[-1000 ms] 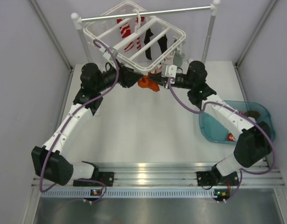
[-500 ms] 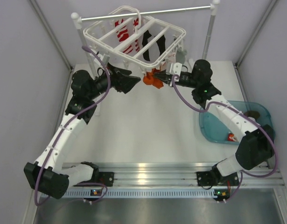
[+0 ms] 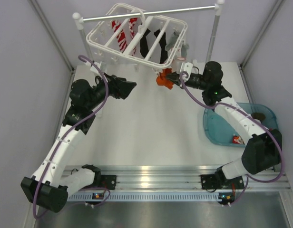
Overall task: Clip the socks to the hanger
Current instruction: Open the clamp at the hanger.
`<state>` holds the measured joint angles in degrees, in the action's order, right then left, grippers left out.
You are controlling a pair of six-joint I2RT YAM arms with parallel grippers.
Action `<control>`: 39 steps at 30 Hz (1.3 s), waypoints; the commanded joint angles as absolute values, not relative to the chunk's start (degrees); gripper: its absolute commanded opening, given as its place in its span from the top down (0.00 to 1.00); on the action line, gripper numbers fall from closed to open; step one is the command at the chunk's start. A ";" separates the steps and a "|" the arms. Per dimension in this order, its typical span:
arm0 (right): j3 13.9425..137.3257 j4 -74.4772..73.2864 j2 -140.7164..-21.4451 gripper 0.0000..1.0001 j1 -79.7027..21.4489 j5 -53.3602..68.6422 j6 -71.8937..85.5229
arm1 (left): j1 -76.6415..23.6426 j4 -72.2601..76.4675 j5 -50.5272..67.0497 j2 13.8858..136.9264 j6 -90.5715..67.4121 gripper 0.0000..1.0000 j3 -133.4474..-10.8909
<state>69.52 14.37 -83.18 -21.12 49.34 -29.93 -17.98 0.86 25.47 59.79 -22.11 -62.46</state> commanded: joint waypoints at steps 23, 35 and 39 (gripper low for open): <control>68.56 14.59 -78.84 1.00 -20.39 52.12 -26.90 | -18.37 22.41 30.49 75.58 -16.70 0.44 -72.07; 72.94 8.54 -77.97 0.83 -20.39 48.62 -19.52 | -18.37 19.96 29.36 76.29 -13.62 1.00 -73.56; 76.37 1.59 -74.89 0.70 -20.39 43.43 -15.32 | -18.37 18.37 26.81 75.50 -15.98 1.00 -74.18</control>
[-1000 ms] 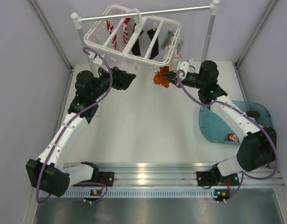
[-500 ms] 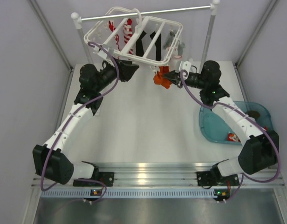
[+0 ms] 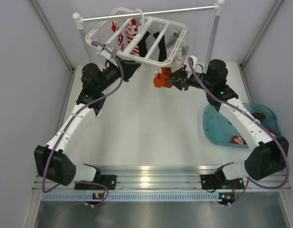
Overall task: Clip the socks to the hanger
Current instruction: Open the clamp at the hanger.
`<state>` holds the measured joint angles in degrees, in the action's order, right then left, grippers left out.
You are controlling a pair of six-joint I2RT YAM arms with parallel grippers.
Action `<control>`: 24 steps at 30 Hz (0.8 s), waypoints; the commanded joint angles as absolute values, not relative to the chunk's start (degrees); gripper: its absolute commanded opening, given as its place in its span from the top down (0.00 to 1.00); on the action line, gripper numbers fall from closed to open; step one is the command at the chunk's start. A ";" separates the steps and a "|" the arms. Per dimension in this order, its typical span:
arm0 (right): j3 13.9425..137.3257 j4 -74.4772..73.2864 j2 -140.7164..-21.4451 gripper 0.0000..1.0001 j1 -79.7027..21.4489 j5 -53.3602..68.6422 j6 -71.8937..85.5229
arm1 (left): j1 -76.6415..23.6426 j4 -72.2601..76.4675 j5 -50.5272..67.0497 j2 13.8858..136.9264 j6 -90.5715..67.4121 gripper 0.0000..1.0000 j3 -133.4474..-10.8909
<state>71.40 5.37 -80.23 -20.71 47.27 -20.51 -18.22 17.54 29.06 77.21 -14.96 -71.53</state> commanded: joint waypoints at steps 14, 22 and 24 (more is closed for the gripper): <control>86.13 2.46 -77.94 0.69 -40.05 26.14 1.39 | -18.46 17.23 16.71 73.65 -30.05 1.00 -71.37; 85.96 7.20 -85.07 0.64 -47.20 7.67 -9.04 | -18.63 12.05 11.60 74.35 -34.19 1.00 -73.21; 84.65 11.48 -86.22 0.63 -47.20 6.07 -12.82 | -18.72 9.59 10.12 75.31 -34.80 1.00 -75.22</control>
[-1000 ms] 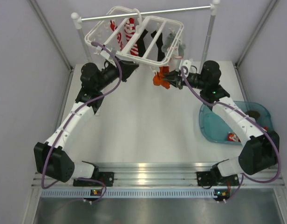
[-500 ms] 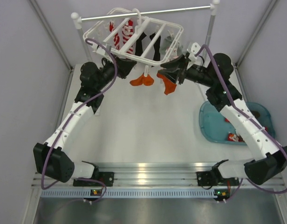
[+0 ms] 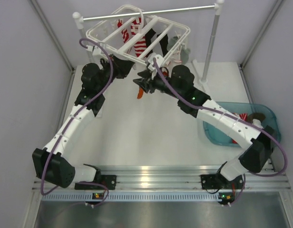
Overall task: Clip the socks to the hanger
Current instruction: Open the clamp at the hanger.
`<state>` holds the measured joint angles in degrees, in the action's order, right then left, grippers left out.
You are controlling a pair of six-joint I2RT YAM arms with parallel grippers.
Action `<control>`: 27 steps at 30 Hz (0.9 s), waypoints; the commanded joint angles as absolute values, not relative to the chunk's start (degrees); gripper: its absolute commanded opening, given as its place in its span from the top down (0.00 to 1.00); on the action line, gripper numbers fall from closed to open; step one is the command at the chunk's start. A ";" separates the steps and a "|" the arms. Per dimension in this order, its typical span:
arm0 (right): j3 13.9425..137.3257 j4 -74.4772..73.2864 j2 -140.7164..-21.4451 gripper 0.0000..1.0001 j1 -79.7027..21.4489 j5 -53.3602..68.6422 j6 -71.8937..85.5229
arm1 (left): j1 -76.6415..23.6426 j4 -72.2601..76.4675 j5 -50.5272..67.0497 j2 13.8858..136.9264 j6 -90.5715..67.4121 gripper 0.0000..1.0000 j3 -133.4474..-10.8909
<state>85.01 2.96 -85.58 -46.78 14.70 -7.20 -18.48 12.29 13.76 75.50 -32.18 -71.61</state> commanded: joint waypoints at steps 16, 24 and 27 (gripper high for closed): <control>85.78 22.76 -95.71 0.58 -45.35 -3.25 -18.81 | -21.97 7.56 10.20 77.61 -34.19 1.00 -76.38; 85.43 24.08 -95.89 0.80 -43.51 -3.87 -19.95 | -23.91 6.94 9.49 77.26 -32.70 0.91 -76.38; 85.34 24.00 -95.28 0.99 -41.58 -0.27 -18.11 | -23.91 6.86 9.23 77.17 -31.56 0.73 -77.25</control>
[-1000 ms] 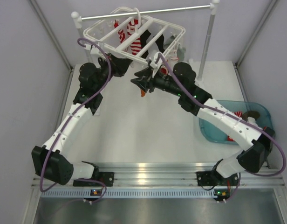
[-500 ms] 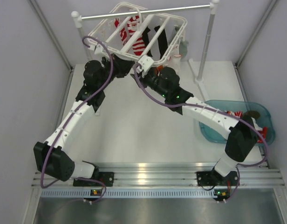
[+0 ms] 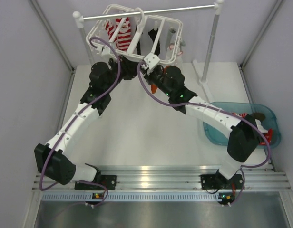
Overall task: Clip the socks to the hanger
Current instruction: Open the clamp at the hanger.
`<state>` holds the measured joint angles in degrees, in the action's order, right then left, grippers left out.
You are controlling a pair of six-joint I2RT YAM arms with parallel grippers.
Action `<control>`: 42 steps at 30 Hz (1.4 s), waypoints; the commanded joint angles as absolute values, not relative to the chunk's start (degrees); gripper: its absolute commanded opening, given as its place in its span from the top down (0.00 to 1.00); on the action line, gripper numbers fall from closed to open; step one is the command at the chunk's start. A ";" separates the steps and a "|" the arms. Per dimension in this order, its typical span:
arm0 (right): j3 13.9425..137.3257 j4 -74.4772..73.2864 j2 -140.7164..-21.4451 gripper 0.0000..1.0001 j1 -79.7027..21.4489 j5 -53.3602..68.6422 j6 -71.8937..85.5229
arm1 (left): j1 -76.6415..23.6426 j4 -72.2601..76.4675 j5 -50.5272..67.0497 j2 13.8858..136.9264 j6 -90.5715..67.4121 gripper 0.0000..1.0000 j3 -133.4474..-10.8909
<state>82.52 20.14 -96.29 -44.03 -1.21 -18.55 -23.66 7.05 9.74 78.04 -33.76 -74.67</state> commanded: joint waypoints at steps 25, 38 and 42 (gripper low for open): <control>82.97 37.52 -96.85 1.00 -28.48 50.80 26.53 | -19.07 23.54 40.42 71.98 -27.86 0.46 -70.31; 80.95 54.13 -100.54 1.00 -28.56 57.04 44.47 | -19.07 29.62 37.54 75.41 -27.59 0.42 -70.49; 81.12 55.19 -101.42 1.00 -28.65 55.99 45.17 | -19.07 30.50 35.25 76.73 -28.56 0.42 -70.14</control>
